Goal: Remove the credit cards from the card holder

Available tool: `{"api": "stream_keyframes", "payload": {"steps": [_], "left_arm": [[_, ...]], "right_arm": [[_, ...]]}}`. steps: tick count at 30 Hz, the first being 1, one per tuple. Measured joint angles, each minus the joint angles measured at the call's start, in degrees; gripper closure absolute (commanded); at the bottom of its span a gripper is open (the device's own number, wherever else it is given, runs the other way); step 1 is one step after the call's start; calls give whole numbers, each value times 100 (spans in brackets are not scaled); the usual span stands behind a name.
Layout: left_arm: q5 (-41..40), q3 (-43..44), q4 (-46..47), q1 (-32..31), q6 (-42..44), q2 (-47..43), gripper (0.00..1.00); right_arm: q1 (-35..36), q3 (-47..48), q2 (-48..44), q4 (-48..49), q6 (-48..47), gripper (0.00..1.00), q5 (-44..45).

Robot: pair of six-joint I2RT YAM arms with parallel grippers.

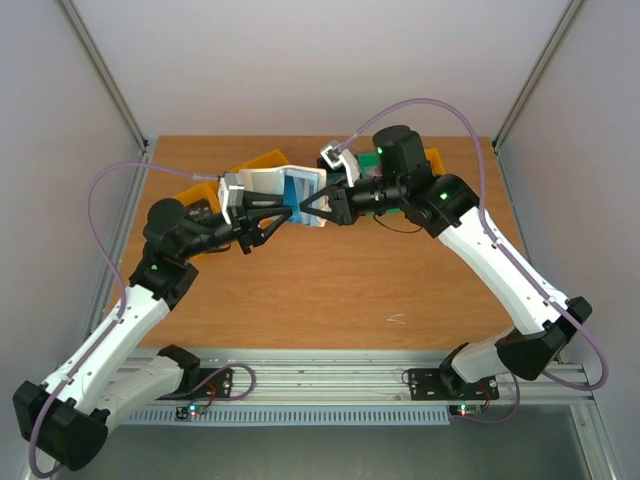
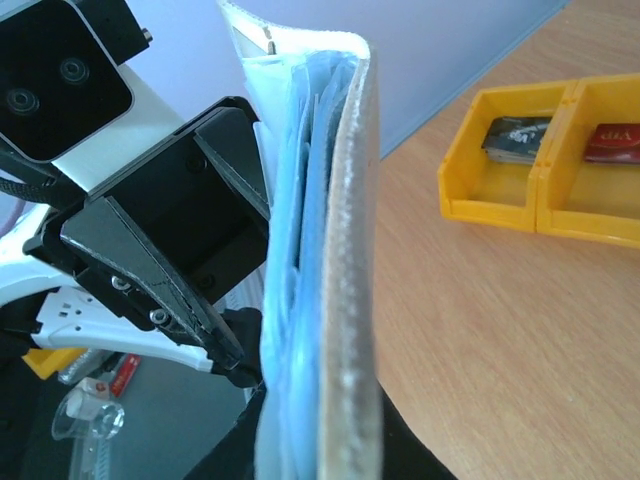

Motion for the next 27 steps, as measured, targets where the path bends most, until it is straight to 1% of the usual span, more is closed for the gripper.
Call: {"api": "stream_keyframes", "payload": {"steps": [3,7,9,11,13,14,17,18,23,27], "left_arm": [[42,221,-234,66,72,42,73],[44,367,-282,96,101,44,73],[59,424,-284,96,98,46,75],[70,492,-304,96,101,48,83],[63,538,-323,96,94,48,97],[42,551,-332,103,92,48,99],[44,579,-345,120,59,46,100],[50,584,-354,118,61,46,100],[57,584,-404,118,83,4,100],[131,535,-424,68,76,-70,100]], "right_arm": [[-111,153,109,17,-50,99,-271],[-157,304,162,33,-170,99,-501],[-164,374,166,28,-254,99,-538],[-166,450,175,0,-308,99,-564],[-173,531,190,-48,-365,99,-610],[-175,555,197,-61,-376,99,-636],[-188,616,208,-149,-452,99,-673],[-190,616,210,-153,-490,97,-686],[-249,605,212,-175,-553,83,-798],[-385,387,142,50,-522,77,-1064]]}}
